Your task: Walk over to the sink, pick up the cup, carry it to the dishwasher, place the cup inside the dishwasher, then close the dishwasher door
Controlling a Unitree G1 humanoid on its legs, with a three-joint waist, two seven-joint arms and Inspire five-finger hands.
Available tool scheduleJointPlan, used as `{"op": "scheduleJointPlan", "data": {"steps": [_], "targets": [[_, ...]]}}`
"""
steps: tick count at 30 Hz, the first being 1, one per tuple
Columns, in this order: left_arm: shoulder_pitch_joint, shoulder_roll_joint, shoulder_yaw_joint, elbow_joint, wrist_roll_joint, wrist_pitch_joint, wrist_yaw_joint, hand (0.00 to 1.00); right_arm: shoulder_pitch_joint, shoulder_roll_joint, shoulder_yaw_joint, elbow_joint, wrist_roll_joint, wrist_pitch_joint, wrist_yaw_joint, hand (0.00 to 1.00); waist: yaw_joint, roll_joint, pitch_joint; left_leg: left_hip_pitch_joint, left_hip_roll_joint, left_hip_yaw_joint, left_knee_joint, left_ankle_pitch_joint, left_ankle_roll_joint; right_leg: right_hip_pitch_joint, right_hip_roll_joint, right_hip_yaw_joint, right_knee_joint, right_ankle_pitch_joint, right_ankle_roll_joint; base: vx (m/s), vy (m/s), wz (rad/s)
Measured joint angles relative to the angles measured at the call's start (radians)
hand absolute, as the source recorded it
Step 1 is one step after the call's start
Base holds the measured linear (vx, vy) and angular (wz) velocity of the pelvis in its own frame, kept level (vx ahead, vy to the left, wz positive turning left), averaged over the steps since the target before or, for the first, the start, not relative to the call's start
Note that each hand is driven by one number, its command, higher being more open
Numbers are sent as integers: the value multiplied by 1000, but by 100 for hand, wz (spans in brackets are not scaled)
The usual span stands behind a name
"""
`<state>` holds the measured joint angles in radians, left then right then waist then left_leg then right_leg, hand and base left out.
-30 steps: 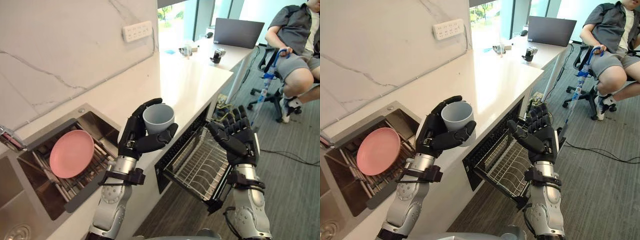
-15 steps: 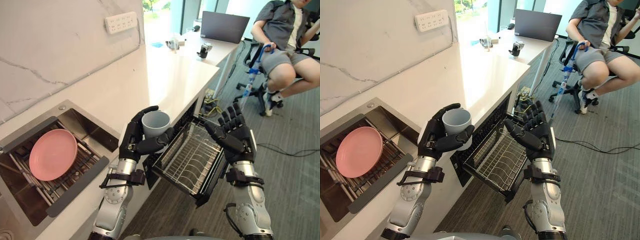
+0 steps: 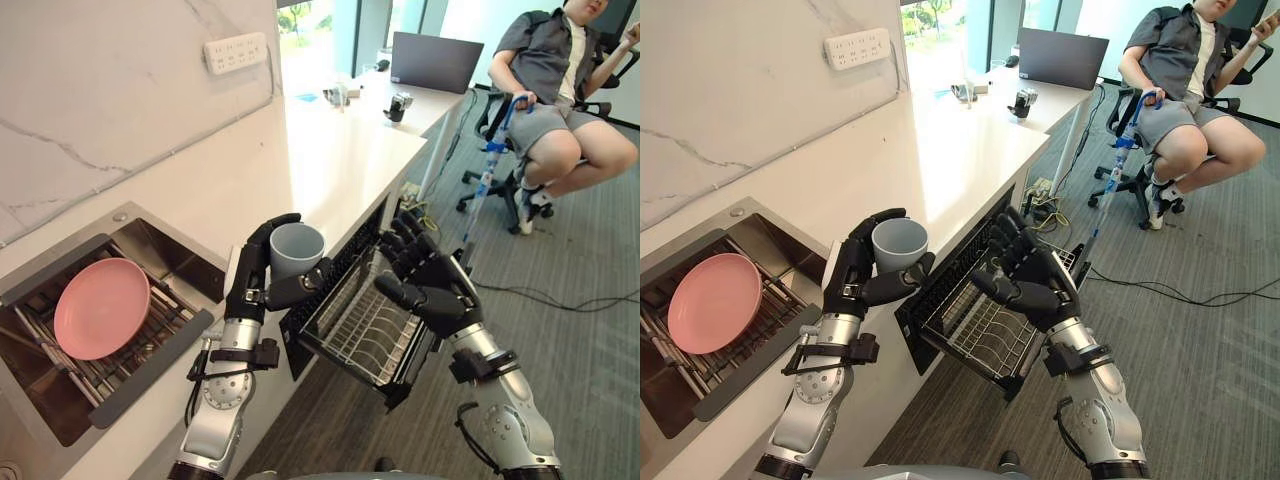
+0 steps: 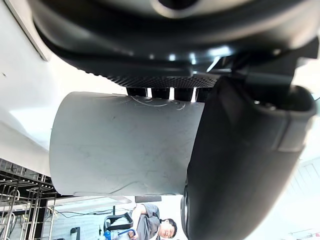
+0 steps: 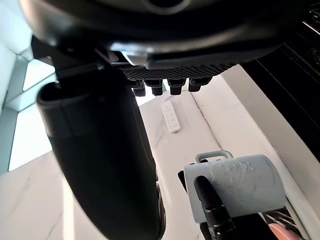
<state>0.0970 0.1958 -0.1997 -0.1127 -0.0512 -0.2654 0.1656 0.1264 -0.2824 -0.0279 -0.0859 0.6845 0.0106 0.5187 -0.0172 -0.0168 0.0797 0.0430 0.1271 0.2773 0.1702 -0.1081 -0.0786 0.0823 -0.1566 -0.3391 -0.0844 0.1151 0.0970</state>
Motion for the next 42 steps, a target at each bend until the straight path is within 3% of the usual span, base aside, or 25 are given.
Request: {"op": "scheduleJointPlan", "data": {"steps": [6,14,31,42], "targets": [[-30,13,25,2,-44,4,20,0,-19,-33,1,0,-64,5,-46,100,-2,0,0,2,-13,-29,-27,24,2,8,-5,-25,0,0,0,-39,-3,14],[-34,22,10,2,40,8,46,0,-48,-17,35,-12,-37,5,-97,100,-5,1,0,6,-20,-47,-56,51,3,11,-5,-42,0,2,-3,-46,-5,7],[-34,15,-91,2,82,9,39,0,-81,29,165,-30,41,7,-140,100,-3,5,-3,17,-35,-65,-101,80,4,13,-8,-55,0,2,-3,-14,3,2],[-38,12,-153,2,82,34,40,0,-109,28,236,-28,-29,56,-309,100,0,17,-11,35,-42,-76,-150,110,6,21,-11,-70,0,2,-4,-22,5,4]]}}
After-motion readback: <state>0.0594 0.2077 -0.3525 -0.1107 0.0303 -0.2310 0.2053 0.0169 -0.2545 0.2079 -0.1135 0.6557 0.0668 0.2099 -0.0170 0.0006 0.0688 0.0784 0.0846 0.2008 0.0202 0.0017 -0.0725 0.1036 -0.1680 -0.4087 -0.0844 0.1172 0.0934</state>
